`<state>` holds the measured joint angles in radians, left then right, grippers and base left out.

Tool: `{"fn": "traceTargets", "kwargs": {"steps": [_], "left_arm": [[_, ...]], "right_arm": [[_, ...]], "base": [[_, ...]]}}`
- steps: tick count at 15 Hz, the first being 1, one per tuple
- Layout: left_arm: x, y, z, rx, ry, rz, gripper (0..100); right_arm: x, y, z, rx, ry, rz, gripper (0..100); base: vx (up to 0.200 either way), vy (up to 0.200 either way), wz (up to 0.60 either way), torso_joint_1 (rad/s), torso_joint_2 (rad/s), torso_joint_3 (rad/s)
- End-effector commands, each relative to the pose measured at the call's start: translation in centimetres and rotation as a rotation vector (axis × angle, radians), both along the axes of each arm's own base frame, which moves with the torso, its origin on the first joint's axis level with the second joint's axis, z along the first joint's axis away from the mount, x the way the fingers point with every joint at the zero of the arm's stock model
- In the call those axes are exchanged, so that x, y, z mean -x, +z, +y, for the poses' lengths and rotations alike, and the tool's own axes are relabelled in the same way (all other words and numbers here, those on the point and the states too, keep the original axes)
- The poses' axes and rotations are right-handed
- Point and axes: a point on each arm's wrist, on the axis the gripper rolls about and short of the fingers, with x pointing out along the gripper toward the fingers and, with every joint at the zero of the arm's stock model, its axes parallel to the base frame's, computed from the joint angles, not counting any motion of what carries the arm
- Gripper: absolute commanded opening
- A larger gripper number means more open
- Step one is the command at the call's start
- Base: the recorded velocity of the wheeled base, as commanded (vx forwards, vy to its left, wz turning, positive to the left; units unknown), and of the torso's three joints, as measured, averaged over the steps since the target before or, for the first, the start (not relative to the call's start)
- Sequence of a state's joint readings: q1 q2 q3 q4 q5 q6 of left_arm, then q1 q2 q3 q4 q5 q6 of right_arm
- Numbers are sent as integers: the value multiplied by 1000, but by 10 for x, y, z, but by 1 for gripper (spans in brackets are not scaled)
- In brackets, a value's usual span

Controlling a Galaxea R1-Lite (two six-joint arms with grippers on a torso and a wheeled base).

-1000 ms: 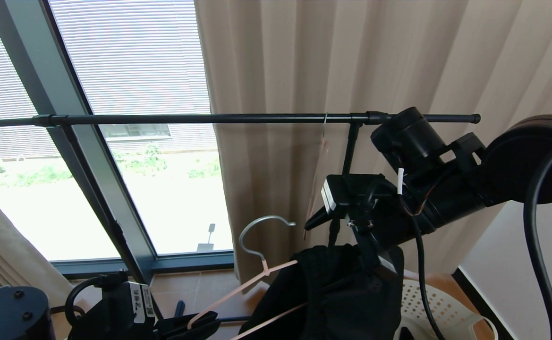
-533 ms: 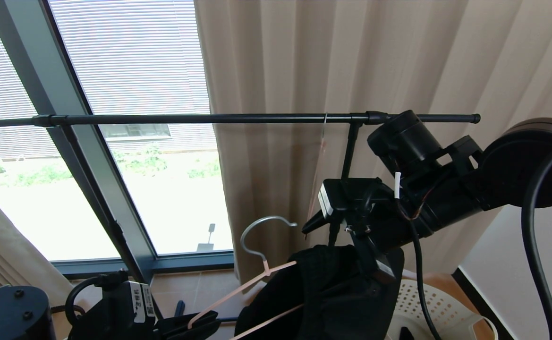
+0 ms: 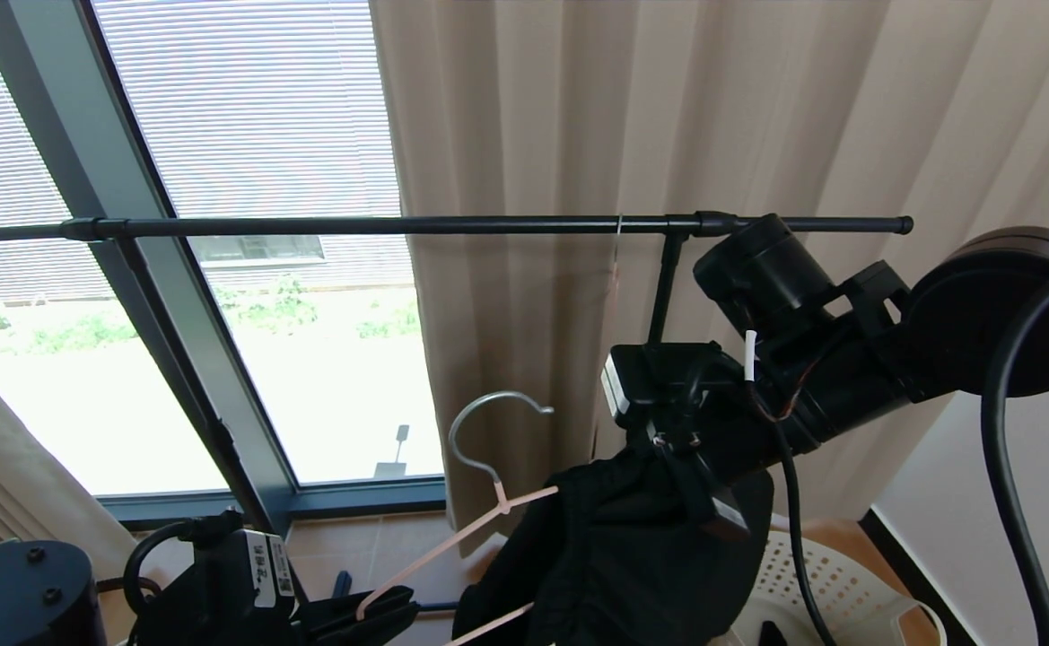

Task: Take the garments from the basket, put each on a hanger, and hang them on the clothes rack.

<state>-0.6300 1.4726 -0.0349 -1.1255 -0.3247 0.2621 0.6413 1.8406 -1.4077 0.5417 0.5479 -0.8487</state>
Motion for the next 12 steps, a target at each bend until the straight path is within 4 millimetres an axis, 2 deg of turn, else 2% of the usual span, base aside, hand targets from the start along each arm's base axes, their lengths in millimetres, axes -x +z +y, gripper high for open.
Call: {"fn": "traceTargets", "kwargs": {"steps": [1,8,9,12], "left_arm": [[0,0,0,-1,1,2,0],[0,0,0,0,1,1,0],[0,0,1,-2,3,1,100],[-1,-1,0,-3,7,3,100]], "right_arm": [[1,2,-1,-4,-1,-5,0],[6,8,-4,-12,0,-14,0],[6,8,-5,-12,0,-14,0],[11,12,-8,-19,0,-23,0]], "base": [[0,0,0,0,0,0],[0,0,0,0,0,0],[0,0,0,0,0,0],[0,0,0,0,0,0]]}}
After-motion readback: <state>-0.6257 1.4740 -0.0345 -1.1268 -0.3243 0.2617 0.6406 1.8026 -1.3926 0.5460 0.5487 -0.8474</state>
